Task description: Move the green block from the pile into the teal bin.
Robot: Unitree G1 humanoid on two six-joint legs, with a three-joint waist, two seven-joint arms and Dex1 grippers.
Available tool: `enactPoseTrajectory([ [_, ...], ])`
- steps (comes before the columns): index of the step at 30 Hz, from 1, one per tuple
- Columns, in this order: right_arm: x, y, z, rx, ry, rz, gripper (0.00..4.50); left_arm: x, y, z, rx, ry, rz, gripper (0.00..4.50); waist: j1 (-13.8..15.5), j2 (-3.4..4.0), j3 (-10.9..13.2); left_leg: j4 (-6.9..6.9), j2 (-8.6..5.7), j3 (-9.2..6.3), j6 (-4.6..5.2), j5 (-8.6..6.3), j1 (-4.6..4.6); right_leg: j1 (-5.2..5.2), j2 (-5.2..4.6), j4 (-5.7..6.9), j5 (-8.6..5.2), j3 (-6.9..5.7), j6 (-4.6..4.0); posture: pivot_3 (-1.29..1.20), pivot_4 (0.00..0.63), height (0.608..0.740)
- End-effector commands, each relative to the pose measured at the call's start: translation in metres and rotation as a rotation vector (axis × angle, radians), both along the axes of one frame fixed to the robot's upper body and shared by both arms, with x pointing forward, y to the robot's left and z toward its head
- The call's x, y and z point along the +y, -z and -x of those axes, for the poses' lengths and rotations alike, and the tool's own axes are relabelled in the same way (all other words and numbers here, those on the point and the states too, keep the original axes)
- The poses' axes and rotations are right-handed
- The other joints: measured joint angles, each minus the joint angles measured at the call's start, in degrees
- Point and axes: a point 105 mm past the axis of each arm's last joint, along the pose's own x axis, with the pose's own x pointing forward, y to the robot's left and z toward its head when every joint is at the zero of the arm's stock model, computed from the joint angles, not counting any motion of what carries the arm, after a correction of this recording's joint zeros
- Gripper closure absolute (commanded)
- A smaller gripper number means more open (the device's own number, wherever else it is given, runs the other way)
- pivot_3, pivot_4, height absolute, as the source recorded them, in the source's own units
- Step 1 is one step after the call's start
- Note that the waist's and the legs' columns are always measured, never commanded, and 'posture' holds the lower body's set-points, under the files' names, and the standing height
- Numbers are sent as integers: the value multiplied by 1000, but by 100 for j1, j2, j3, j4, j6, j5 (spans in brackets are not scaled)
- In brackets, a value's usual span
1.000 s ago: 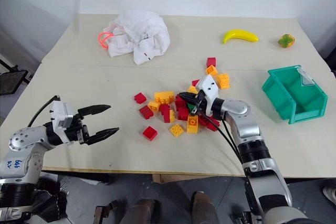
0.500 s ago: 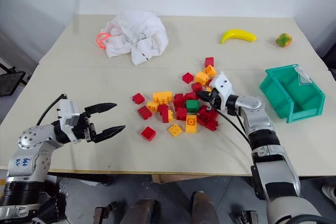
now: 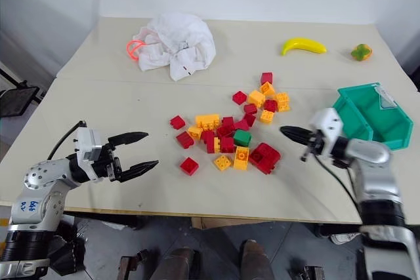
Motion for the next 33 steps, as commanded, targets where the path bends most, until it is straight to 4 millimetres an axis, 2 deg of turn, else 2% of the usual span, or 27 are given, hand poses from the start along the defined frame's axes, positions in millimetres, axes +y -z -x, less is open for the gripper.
enactPoseTrajectory([
  [1, -33, -21, 24, -11, 66, -11, 4092, 2, -11, 2, -46, 20, -2, 0, 16, 0, 0, 2, 0, 0, 0, 0, 0, 1, 0, 0, 0, 0, 0, 0, 150, 740],
  [3, -56, -16, 38, 31, 134, 48, 3560, 2, -14, 1, -57, 27, -5, 0, 38, 1, 0, 2, -2, 4, 1, 0, 2, 5, 0, -2, 0, 0, 0, 0, 150, 740],
  [4, -60, -15, 39, 32, 148, 60, 3234, 2, -14, 1, -59, 29, -6, 0, 39, 1, 0, 2, -1, 3, 2, -1, 4, 9, 1, -5, 0, -1, 0, 0, 150, 740],
  [8, -52, -6, 43, 111, 132, 50, 1911, 1, -14, -2, -58, 34, -8, 0, -21, 1, -1, 3, 6, 22, 4, 1, 16, 14, 5, -1, 1, 5, -1, 0, 150, 740],
  [12, -4, -5, 32, 153, 25, 77, 595, -3, -12, -5, -58, 58, -20, 0, -71, 6, -3, 3, 9, 26, 2, 2, 23, 11, 5, 11, 2, 8, -2, 0, 150, 740],
  [14, 30, -7, 22, 181, -23, 100, 48, -5, -13, -7, -60, 63, -18, 0, -81, 6, -3, 4, 9, 21, 1, 2, 22, 9, 2, 13, 2, 7, -2, 0, 150, 740],
  [15, 42, -7, 14, 194, -24, 113, 48, -6, -12, -8, -60, 66, -18, 0, -92, 6, -3, 5, 8, 20, 0, 3, 20, 7, 0, 14, 2, 7, -2, 0, 150, 740],
  [19, 69, -4, -14, 224, 15, 144, 48, -8, -12, -10, -62, 69, -14, 0, -76, 6, -3, 8, 5, 8, -3, 5, 10, 1, -4, 13, 2, 0, -3, 0, 150, 740],
  [24, 92, 2, -32, 296, 28, 166, 48, -10, -13, -11, -69, 64, -7, 0, 21, 6, -3, 3, -1, 3, -2, 5, -4, -7, -4, 2, 2, -7, -3, 0, 150, 740],
  [27, 99, 5, -38, 324, 19, 188, 48, -9, -13, -9, -72, 52, -1, 0, 15, 6, -3, 1, -4, -2, -1, 4, -7, -7, -5, -1, 2, -11, -3, 0, 150, 740],
  [31, 104, 12, -34, 361, -32, 242, 48, -7, -11, -7, -70, 37, 2, 0, 3, 6, -3, 0, -3, -1, 0, 4, -7, -7, -3, -1, 2, -12, -3, 0, 150, 740],
  [33, 105, 14, -34, 376, -43, 257, 459, -7, -10, -6, -70, 32, 5, 0, 3, 6, -3, 1, -2, 0, 0, 4, -6, -7, -2, 0, 2, -12, -3, 0, 150, 740],
])
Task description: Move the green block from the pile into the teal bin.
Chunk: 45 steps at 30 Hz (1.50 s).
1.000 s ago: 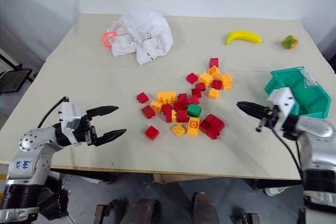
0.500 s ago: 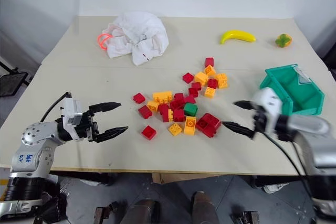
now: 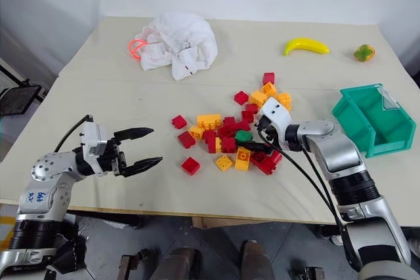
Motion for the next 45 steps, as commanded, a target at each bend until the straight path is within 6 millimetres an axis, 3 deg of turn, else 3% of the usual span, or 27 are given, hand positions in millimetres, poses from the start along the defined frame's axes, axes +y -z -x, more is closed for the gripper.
enactPoseTrajectory([
  [1, 0, -1, 2, 10, -28, 33, 657, -1, -10, 3, -55, -3, 13, 0, 0, 0, 0, 1, 0, 0, 0, 0, 0, 0, 1, 0, 0, 0, 0, 0, 150, 740],
  [8, -1, -12, 2, -36, -30, -12, 2974, -2, -12, 1, -64, -6, 18, 0, 1, 0, 0, 2, 0, 1, 0, 0, 1, 0, 0, 2, 0, 1, 0, 0, 150, 740],
  [9, -4, -17, 2, -63, -31, -28, 3052, -2, -12, 1, -66, -2, 20, 0, 1, 0, 0, 2, 0, 1, 0, 0, 1, 0, 0, 2, 0, 1, 0, 0, 150, 740],
  [11, -16, -23, 3, -91, 2, -60, 3050, -6, -15, 1, -75, 11, 30, 0, 18, 0, 0, 2, 0, 1, 0, 0, 1, 0, 0, 2, 0, 1, 0, 0, 150, 740],
  [15, -52, -36, 18, -209, 51, -149, 3050, -31, -43, -2, -176, 54, 111, 0, 121, -2, 1, 8, -7, -4, 4, -2, -4, 4, -4, 0, 3, -4, 5, 0, 150, 740],
  [18, -78, -54, 25, -338, 142, -254, 3050, -45, -51, -2, -202, 77, 143, 0, 139, -2, 1, 9, -5, 5, 6, -3, -4, 7, 0, 3, 7, 1, 13, 0, 150, 740],
  [21, -124, -74, 28, -489, 353, -305, 3050, -58, -52, -5, -194, 100, 153, 0, 111, -1, 0, 10, -3, 18, 6, -2, 4, 6, 3, 2, 7, 7, 13, 0, 150, 740],
  [24, -176, -91, 32, -628, 601, -303, 3050, -69, -40, -8, -161, 122, 94, 0, 93, -1, 0, 12, -3, 22, 6, -2, 7, 6, 7, 9, 7, 11, 13, 0, 150, 740],
  [27, -226, -82, 40, -646, 833, -193, 3050, -77, -38, -16, -155, 118, 124, 0, 100, -1, 0, 13, -5, 25, 8, 0, 9, 7, 5, 12, 7, 13, 13, 0, 150, 740],
  [30, -245, -82, 40, -665, 909, -146, 3050, -81, -39, -19, -176, 135, 118, 0, 91, -1, 0, 13, -8, 31, 12, 2, 8, 6, 5, 15, 7, 15, 13, 0, 150, 740],
  [33, -252, -81, 35, -667, 955, -125, 3050, -84, -37, -21, -177, 152, 107, 0, 10, 0, -1, 12, -7, 38, 13, 3, 9, 4, 6, 43, 7, 18, 13, 0, 150, 740],
  [37, -260, -63, 28, -539, 1021, -138, 3050, -83, -35, -22, -176, 155, 99, 0, -35, 1, -1, 11, -3, 55, 14, 4, 19, 4, 6, 48, 7, 25, 13, 0, 150, 740],
  [41, -257, -63, 24, -533, 981, -122, 1754, -79, -34, -20, -174, 152, 102, 0, -1, 2, -1, 14, -3, 52, 15, 5, 17, 4, 4, 47, 7, 24, 13, 0, 150, 740],
  [44, -255, -78, 25, -624, 946, -114, 916, -73, -31, -18, -163, 137, 99, 0, 3, 3, -2, 15, -4, 52, 15, 5, 16, 4, 2, 45, 7, 25, 13, 0, 150, 740],
  [45, -244, -86, 25, -663, 875, -146, 510, -68, -31, -18, -158, 123, 103, 0, 3, 3, -2, 14, -4, 52, 15, 5, 17, 4, 3, 44, 7, 25, 13, 0, 150, 740],
])
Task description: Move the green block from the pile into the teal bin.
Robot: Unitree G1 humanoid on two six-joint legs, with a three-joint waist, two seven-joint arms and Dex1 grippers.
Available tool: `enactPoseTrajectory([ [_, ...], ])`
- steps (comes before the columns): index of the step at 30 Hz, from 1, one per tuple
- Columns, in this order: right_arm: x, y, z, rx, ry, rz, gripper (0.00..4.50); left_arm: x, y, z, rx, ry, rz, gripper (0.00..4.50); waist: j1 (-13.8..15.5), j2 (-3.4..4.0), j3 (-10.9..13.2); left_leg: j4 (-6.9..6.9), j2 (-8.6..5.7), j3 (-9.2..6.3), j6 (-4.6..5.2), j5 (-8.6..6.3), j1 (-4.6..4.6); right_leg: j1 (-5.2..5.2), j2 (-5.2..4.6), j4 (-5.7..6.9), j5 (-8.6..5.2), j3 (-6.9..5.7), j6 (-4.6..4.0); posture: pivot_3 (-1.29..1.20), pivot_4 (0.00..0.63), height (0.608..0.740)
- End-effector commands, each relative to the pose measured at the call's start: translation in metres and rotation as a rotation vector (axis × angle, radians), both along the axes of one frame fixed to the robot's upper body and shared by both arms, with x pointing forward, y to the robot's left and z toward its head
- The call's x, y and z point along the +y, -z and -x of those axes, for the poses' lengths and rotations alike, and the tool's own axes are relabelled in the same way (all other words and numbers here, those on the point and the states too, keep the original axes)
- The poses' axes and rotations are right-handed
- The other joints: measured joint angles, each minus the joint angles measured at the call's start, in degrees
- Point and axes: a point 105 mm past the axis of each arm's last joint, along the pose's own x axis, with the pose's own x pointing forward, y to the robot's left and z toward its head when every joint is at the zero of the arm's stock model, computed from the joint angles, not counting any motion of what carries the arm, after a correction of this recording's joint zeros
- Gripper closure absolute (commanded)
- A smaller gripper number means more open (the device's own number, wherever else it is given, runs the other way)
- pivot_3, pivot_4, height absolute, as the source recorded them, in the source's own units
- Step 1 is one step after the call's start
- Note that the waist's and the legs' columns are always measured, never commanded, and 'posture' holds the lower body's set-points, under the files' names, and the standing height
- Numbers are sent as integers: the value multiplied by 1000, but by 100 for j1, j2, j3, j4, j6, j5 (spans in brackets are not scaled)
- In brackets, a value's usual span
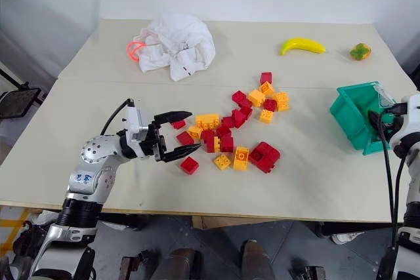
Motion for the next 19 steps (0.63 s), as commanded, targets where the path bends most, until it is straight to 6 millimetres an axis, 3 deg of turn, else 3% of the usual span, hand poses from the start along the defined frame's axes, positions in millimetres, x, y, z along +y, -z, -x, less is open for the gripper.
enactPoseTrajectory([
  [1, 18, -48, 6, -201, -149, 83, 293, 14, -5, 2, -19, -36, 19, 0, 0, 0, 0, 0, 0, -1, 0, 0, -1, 0, 0, 0, 0, 0, 0, 0, 150, 740],
  [2, 42, -55, 10, -246, -290, 133, 57, 22, -3, 0, -3, -64, 20, 0, 0, 0, 0, 0, 0, 0, 0, 0, 0, 0, 0, -2, 0, 0, 0, 0, 150, 740],
  [4, 85, -52, 21, -265, -556, 205, 57, 37, 4, -3, 6, -122, 0, 0, -13, 0, 0, -3, 4, -1, 0, 0, 0, -1, 4, -4, 0, -1, 0, 0, 150, 740],
  [8, 122, -29, 31, -220, -754, 80, 57, 64, 18, -7, 19, -225, -72, 0, -6, -2, 0, -1, 12, -8, -1, 0, 7, 8, 11, -2, 0, -4, 0, 0, 150, 740],
  [12, 161, 14, 51, -52, -985, 41, 57, 85, 27, -1, -1, -294, -150, 0, 45, -1, 0, 7, -3, -29, -1, 0, -4, 8, -7, -7, 0, -12, 0, 0, 150, 740],
  [15, 174, 24, 58, -44, -1016, 57, 57, 91, 28, 5, -8, -313, -166, 0, 44, -1, 0, 4, -5, -35, -1, 0, -6, 8, -10, -9, 0, -16, 0, 0, 150, 740],
  [19, 169, 36, 58, -23, -965, 17, 57, 94, 24, 12, -25, -335, -145, 0, 40, -1, 0, 7, -6, -35, -1, 0, -3, 11, -14, -26, 1, -15, 0, 0, 150, 740],
])
